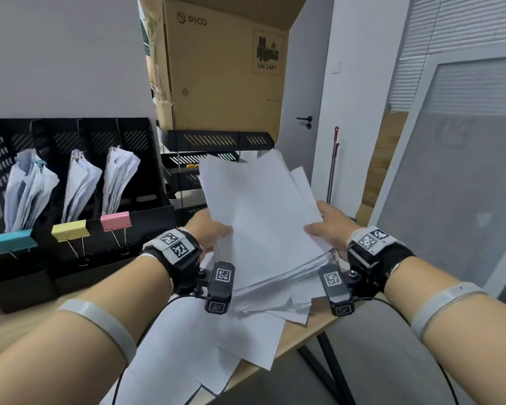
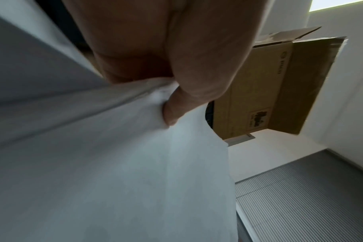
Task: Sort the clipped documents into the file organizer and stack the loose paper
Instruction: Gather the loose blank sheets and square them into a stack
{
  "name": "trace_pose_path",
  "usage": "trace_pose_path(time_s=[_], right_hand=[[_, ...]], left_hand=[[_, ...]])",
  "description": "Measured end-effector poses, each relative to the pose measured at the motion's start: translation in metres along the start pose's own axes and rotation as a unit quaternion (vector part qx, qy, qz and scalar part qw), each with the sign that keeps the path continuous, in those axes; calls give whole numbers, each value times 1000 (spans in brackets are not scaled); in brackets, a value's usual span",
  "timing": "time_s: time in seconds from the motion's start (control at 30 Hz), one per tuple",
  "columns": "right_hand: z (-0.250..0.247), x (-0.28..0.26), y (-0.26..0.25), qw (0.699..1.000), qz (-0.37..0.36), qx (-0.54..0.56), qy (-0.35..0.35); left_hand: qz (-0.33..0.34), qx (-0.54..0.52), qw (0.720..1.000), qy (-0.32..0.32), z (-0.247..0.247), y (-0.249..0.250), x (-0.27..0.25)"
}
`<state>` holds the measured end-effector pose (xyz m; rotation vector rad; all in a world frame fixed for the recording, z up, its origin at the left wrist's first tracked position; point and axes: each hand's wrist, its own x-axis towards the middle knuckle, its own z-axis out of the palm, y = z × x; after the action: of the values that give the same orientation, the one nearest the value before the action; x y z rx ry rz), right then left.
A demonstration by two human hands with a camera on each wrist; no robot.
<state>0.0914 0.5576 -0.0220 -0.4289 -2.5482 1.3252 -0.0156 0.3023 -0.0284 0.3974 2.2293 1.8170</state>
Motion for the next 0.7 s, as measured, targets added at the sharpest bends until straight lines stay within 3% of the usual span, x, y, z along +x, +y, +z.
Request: trace_pose_path(time_s=[0.1,0.3,0.43,0.57,0.7], right_hand=[[0,0,-12,997,-41,57,33],[0,-2,-32,980,-91,134,111],[5,1,-32,969,-63,218,94],[22,9,-24,960,-21,267,84],[34,14,-27,962,-35,261,69]], left_hand=[[105,-22,994,29,-6,15,3],[219,-144,963,59,-13,37,-2],[203,-200,958,23,-16,34,-5],[166,-181,969,-35,-12,20,-6],[183,-136,974,2,-13,13,-2]])
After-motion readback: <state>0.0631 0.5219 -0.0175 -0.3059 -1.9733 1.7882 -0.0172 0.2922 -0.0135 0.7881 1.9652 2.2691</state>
